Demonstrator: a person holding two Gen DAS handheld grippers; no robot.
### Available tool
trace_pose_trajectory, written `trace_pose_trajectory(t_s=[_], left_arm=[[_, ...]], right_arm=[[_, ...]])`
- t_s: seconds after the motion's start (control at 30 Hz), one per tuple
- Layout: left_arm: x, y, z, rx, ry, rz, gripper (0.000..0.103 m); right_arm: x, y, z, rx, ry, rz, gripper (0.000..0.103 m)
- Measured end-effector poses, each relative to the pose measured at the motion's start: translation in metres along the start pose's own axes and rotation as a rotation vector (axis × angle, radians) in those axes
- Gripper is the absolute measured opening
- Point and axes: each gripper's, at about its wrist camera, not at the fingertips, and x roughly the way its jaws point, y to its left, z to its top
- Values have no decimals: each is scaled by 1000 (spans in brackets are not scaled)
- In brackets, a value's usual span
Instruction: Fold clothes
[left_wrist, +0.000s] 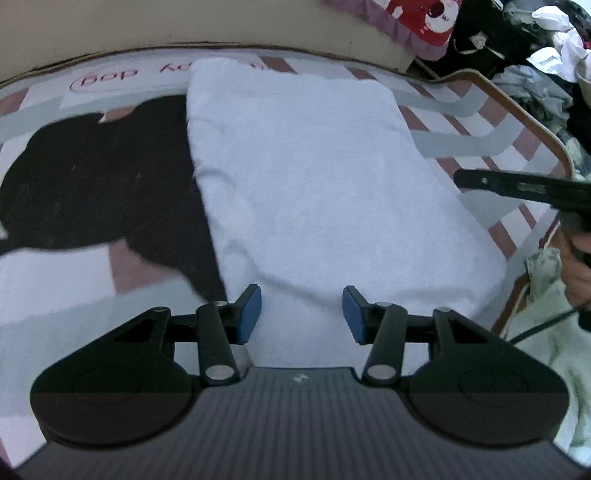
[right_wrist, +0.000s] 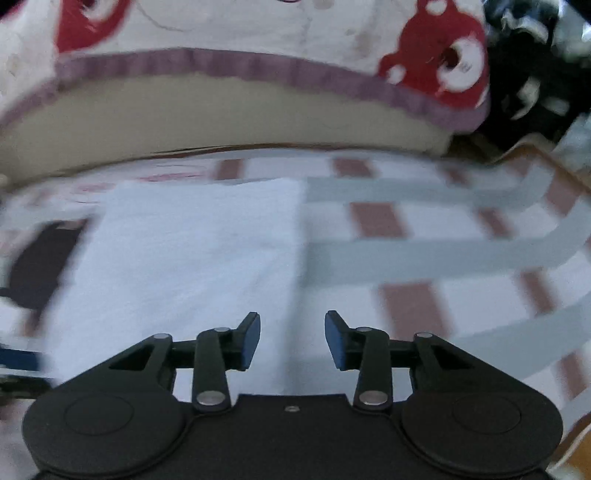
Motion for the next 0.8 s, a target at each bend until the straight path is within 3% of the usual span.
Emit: trace_pose_trajectory(t_s=[0.03, 0.1, 0.27, 0.37, 0.43, 0.47, 0.53, 0.57, 0.6, 0.63, 0.67, 0.73, 0.8], left_arm=[[-2, 1, -3, -7, 11, 1, 50], [-6, 2, -10, -22, 33, 4, 68], [-12, -3, -23, 25, 67, 18, 70], [-13, 8, -24, -80, 57, -77, 68], [-12, 12, -24, -135, 41, -111, 67], [-12, 10, -25, -134, 33, -108, 63], [-11, 1, -26, -86, 21, -70, 32], [-10, -3, -26, -67, 19, -42, 11], [-11, -5, -26, -61, 16, -18, 10], [-14, -5, -26, -66, 12, 11, 9], [-18, -5, -27, -74, 8, 42, 4], [-24, -3, -31, -77, 6, 122, 2], [-24, 4, -34, -95, 15, 158, 0]], right_arm=[[-6, 0, -7, 39, 4, 49, 46], [-17, 2, -22, 91, 15, 106, 54], [-41, 5, -52, 82, 43, 44, 55], [-44, -7, -64, 174, 81, 45, 56], [-46, -16, -76, 268, 112, 37, 63], [-45, -18, -82, 304, 125, 35, 64], [-39, -20, -92, 346, 144, 39, 66], [-38, -20, -95, 342, 137, 44, 67], [-40, -18, -95, 311, 112, 50, 63], [-41, -15, -95, 279, 88, 57, 15], [-42, -13, -95, 248, 64, 64, 12], [-47, -15, -101, 219, 35, 42, 10], [-52, -20, -109, 203, 14, 8, 10]])
